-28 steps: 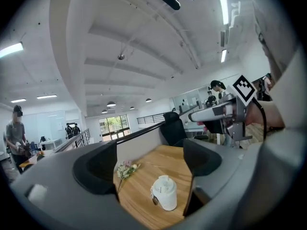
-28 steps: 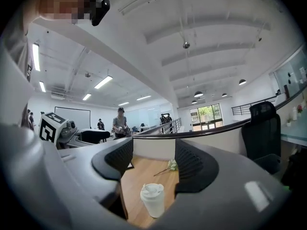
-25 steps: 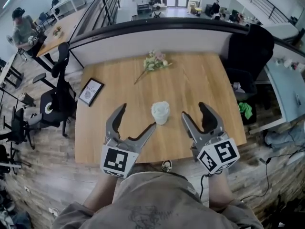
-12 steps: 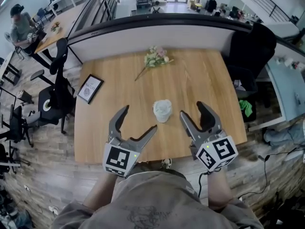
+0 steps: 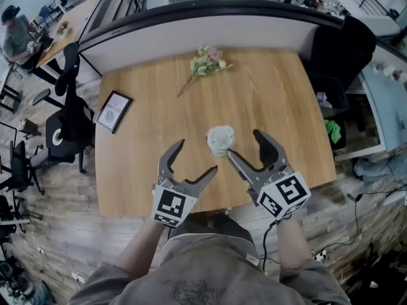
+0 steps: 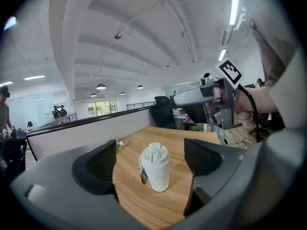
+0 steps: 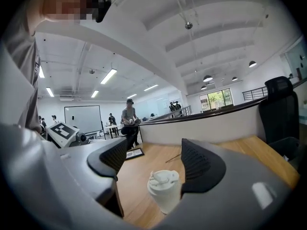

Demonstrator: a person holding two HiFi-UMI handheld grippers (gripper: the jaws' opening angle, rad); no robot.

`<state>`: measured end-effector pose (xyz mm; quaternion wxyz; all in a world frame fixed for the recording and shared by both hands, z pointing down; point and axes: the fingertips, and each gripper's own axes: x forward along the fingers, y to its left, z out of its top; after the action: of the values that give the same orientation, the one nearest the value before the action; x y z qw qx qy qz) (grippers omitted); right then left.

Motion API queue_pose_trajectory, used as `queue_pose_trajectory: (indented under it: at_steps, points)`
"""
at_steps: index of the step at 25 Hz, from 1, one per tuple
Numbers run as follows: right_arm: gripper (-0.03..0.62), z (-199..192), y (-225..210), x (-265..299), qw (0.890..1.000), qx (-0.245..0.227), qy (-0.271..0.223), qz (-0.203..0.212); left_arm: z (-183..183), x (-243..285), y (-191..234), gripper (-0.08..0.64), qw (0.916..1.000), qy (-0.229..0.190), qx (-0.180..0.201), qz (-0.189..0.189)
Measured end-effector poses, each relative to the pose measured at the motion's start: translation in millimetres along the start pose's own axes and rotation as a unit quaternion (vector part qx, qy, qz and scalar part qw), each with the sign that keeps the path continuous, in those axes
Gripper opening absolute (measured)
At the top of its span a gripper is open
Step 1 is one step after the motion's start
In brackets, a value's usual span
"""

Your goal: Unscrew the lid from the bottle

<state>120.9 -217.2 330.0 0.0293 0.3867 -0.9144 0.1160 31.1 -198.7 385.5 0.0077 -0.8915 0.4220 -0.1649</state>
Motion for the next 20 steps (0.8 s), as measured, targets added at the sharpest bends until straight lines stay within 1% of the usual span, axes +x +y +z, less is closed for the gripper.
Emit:
queue_pose_trajectory:
  at_steps: [1, 5, 9, 12, 14, 16, 18, 20]
  points:
    - [0.352, -8.0, -2.4, 4.8, 1.000, 0.000, 0.006, -0.001, -7.6, 5.2, -1.8, 0.445, 1.0000, 0.002, 0.002, -0.006]
    - [0.389, -41.7, -10.0, 23.9, 0.999, -0.006, 0.032, 0.001, -40.9, 30.0, -10.8, 0.445, 0.9992, 0.011, 0.011, -0.038]
    - [0.398, -69.5, -16.3, 41.2, 0.999, -0.009, 0.050, 0.007, -90.6, 55.2, -21.1, 0.445, 0.9975, 0.037, 0.005, -0.060]
    - [0.400, -83.4, -19.9, 52.0, 0.998, -0.022, 0.059, 0.014, -114.2, 73.0, -24.1, 0.445, 0.9967, 0.044, -0.002, -0.068]
    - [0.403, -91.4, -20.3, 58.2, 0.997, -0.036, 0.064, 0.017, -125.3, 83.0, -23.9, 0.443, 0.9966, 0.044, -0.010, -0.069]
    - [0.405, -98.9, -21.7, 63.2, 0.997, -0.046, 0.066, 0.017, -129.6, 92.3, -23.0, 0.443, 0.9970, 0.034, -0.020, -0.066]
    - [0.407, -105.1, -25.0, 67.9, 0.997, -0.048, 0.064, 0.014, -131.0, 102.0, -21.6, 0.443, 0.9972, 0.026, -0.028, -0.065]
    - [0.407, -110.2, -26.8, 72.1, 0.997, -0.048, 0.063, 0.014, -137.2, 111.1, -21.9, 0.440, 0.9967, 0.026, -0.035, -0.069]
